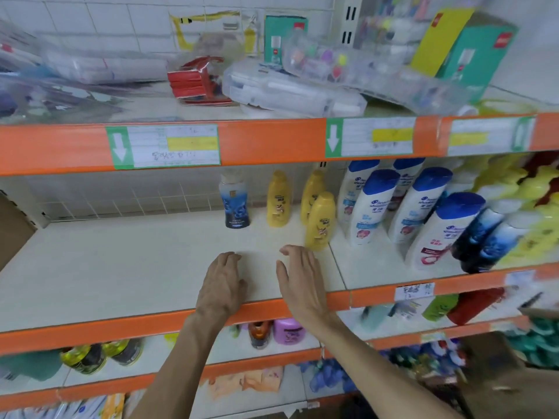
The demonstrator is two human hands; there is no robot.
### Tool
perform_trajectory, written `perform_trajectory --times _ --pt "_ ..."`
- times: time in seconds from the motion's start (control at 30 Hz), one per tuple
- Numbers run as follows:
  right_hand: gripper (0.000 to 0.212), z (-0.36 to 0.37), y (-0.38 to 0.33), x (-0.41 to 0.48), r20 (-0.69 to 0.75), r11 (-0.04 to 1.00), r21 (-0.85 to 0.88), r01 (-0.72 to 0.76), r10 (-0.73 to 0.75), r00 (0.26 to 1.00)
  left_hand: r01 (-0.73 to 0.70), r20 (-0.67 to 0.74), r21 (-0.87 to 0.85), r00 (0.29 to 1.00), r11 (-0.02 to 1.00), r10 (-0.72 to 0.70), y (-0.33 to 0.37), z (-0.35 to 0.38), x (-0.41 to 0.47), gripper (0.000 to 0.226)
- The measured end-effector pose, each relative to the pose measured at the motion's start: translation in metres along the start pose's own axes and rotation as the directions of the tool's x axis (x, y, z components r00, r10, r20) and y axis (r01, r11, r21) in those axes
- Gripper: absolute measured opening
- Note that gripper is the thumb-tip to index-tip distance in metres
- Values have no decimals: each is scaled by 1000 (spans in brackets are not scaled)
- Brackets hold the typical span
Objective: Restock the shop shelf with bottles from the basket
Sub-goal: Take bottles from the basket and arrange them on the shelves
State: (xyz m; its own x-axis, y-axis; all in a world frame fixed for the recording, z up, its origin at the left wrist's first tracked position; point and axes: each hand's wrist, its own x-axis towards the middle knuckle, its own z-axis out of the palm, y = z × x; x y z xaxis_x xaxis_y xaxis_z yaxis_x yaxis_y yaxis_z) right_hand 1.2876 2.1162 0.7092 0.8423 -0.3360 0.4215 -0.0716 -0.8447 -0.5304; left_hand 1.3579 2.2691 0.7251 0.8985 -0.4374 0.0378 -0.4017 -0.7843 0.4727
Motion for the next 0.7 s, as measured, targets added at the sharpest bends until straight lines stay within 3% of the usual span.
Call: perform_trajectory --times 0.17,0.33,0.47,0.7 --pt "28 -61 56 -33 -43 988 -149 -38 32 999 -81 36 -31 996 996 82 67 19 -23 57" --pt "27 -136 117 -75 2 984 -176 -40 41 999 -166 69 -48 983 985 169 144 58 -58 55" --pt "15 -200 184 -128 66 960 -273 -67 88 994 -158 128 -58 978 986 164 209 102 -96 55" --pt "17 -316 294 -233 242 936 -314 -157 239 941 -89 299 79 952 993 62 336 178 -191 56"
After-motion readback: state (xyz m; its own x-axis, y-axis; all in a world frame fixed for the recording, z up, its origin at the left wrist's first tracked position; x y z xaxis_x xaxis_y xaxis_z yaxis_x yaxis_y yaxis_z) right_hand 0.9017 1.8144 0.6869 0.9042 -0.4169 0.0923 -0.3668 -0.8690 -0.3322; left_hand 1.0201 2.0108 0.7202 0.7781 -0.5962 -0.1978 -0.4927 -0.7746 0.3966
